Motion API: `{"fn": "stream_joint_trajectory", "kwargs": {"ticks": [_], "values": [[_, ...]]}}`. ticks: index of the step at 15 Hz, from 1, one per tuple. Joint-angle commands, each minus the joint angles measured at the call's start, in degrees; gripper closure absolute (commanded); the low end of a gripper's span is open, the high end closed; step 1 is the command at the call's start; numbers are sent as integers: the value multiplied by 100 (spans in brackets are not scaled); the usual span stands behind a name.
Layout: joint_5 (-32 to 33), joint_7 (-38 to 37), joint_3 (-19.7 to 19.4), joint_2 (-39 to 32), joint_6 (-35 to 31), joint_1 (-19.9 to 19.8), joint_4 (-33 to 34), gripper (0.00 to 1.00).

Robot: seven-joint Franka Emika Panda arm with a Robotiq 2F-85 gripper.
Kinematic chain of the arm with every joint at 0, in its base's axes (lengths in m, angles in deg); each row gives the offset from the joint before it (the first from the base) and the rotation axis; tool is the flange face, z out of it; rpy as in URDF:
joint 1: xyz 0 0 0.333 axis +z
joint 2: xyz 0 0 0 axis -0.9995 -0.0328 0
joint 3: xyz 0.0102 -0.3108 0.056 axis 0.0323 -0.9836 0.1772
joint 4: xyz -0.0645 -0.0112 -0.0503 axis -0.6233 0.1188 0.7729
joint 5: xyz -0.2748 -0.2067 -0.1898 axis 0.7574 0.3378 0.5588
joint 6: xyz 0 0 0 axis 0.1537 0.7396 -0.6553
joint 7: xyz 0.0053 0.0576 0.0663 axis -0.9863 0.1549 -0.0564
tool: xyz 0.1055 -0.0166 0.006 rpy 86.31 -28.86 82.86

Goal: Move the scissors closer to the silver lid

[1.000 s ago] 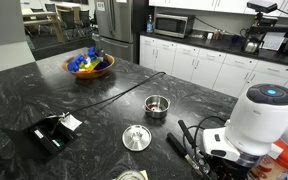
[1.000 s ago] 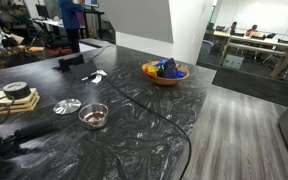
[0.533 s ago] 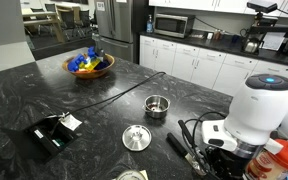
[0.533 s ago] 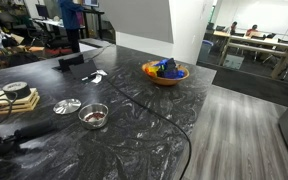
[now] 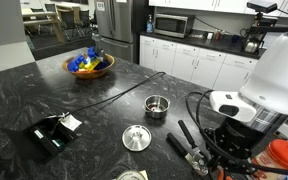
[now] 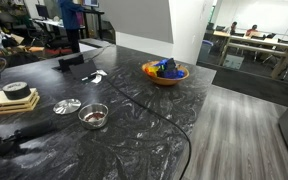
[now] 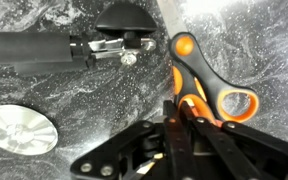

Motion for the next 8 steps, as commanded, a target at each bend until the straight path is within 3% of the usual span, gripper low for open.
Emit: {"fn": "stream_joint_trajectory", "kwargs": {"ticks": [1, 5, 8], "values": [[230, -216, 34, 166, -198, -165, 85, 98], [334, -767, 96, 344, -659, -261, 356, 98], [872, -1056, 283, 326, -731, -431, 779, 98]]}}
